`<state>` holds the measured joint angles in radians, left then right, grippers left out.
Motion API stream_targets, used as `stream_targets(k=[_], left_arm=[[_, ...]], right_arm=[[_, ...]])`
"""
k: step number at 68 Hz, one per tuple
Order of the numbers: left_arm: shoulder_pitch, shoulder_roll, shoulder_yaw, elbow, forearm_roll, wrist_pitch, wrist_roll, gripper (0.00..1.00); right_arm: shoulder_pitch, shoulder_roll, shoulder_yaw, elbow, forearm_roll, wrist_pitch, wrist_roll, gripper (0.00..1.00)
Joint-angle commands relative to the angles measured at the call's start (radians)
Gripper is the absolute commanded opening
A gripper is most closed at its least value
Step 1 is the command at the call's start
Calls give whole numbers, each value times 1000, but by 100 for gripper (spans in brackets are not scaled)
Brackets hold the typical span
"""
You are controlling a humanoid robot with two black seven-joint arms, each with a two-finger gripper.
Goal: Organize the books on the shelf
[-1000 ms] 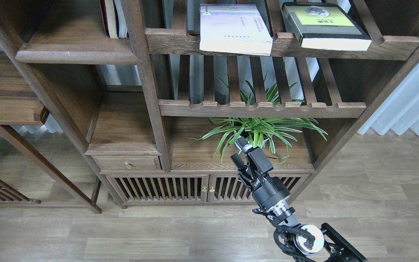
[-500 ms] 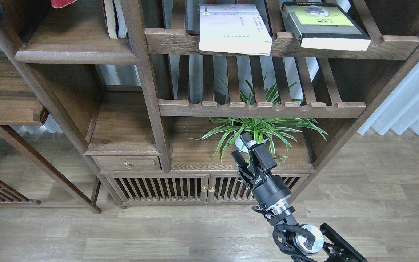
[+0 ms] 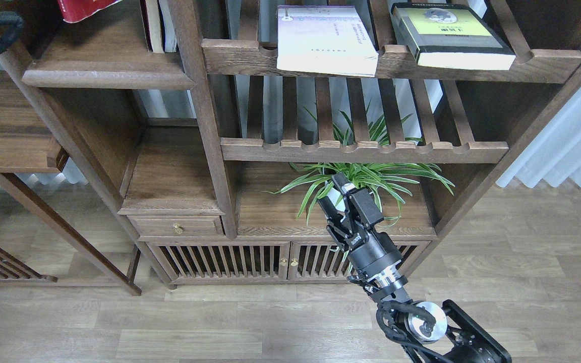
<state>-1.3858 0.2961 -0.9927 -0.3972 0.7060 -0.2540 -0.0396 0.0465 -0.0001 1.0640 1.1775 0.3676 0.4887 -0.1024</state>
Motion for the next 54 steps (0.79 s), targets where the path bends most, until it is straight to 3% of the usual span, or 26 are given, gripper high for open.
stream_targets(k=[1, 9, 30, 43, 47, 48, 49, 50, 52, 54], left_arm=[[1, -44, 5, 9, -17, 33, -111, 6], [14, -97, 3, 8, -69, 39, -167, 6], [31, -109, 0, 24, -80, 55, -221, 6], [30, -98, 58, 26, -72, 61, -207, 9], [33, -95, 63, 26, -74, 62, -204, 26], [33, -94, 63, 26, -74, 64, -203, 33], [33, -94, 68, 26, -72, 67, -203, 48], [34, -94, 68, 26, -69, 70, -203, 56], [34, -94, 68, 23, -69, 85, -203, 66], [34, -94, 66, 20, -69, 96, -203, 69]], right_arm=[[1, 0, -4, 2, 16, 0, 0, 100], [1, 0, -4, 2, 24, 0, 1, 100], [-2, 0, -2, 2, 42, 0, 0, 100], [0, 0, -2, 2, 42, 0, 0, 100], [0, 0, -2, 2, 42, 0, 0, 100], [0, 0, -2, 2, 42, 0, 0, 100], [0, 0, -4, 2, 42, 0, 0, 100], [0, 0, -2, 2, 42, 0, 0, 100], [1, 0, -2, 2, 42, 0, 1, 100], [1, 0, -2, 2, 42, 0, 0, 100]])
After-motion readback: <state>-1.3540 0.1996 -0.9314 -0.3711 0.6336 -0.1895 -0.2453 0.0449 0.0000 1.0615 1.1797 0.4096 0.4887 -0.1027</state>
